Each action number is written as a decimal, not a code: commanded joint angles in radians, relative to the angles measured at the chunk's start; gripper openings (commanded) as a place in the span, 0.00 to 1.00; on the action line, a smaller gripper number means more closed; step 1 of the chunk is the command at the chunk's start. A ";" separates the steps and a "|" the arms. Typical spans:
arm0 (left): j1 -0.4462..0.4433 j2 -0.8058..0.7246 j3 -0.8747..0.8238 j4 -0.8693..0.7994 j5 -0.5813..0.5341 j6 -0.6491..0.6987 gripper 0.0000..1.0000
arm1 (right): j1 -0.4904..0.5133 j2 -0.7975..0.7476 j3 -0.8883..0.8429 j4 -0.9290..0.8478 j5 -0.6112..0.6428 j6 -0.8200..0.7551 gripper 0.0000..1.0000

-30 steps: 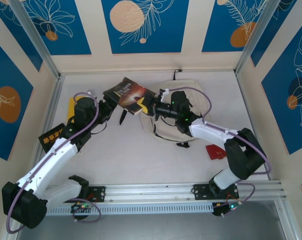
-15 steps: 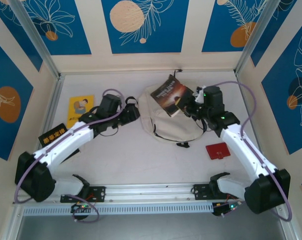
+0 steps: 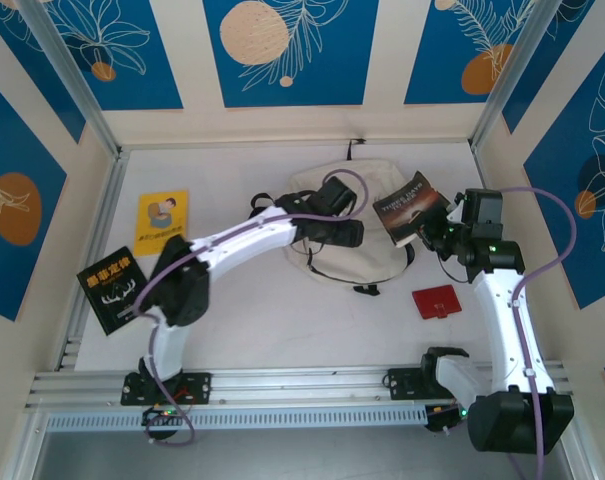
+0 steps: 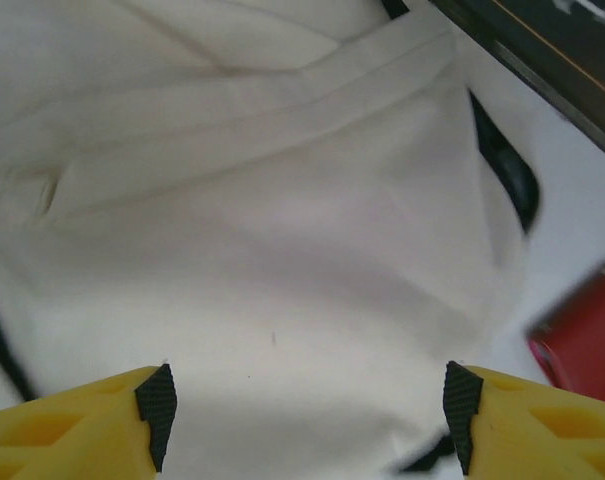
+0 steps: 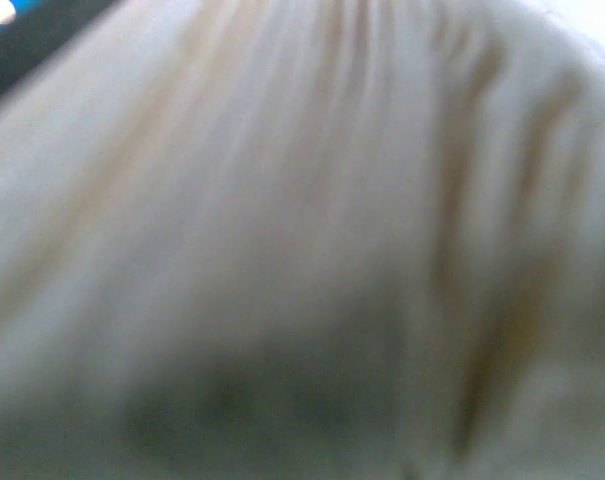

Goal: Pack the student bag

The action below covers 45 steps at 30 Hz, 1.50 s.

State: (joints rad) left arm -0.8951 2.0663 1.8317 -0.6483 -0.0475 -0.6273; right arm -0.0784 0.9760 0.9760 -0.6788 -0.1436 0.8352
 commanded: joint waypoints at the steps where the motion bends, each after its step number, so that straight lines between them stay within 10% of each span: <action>1: 0.033 0.139 0.177 -0.118 -0.059 0.087 0.72 | -0.013 -0.020 0.004 0.010 -0.054 -0.039 0.03; 17: 0.176 0.503 0.529 -0.312 -0.092 0.036 0.70 | -0.018 -0.012 -0.045 -0.006 -0.057 -0.020 0.03; 32: 0.333 0.181 0.013 -0.211 -0.153 -0.028 0.72 | -0.018 0.011 -0.058 0.020 -0.094 -0.024 0.03; 45: 0.166 -0.022 0.015 -0.210 -0.105 0.107 0.78 | -0.019 -0.018 -0.068 -0.016 -0.035 -0.050 0.03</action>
State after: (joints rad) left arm -0.6697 2.0834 1.8408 -0.8345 -0.1589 -0.5709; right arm -0.0925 0.9909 0.9173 -0.7059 -0.1802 0.8127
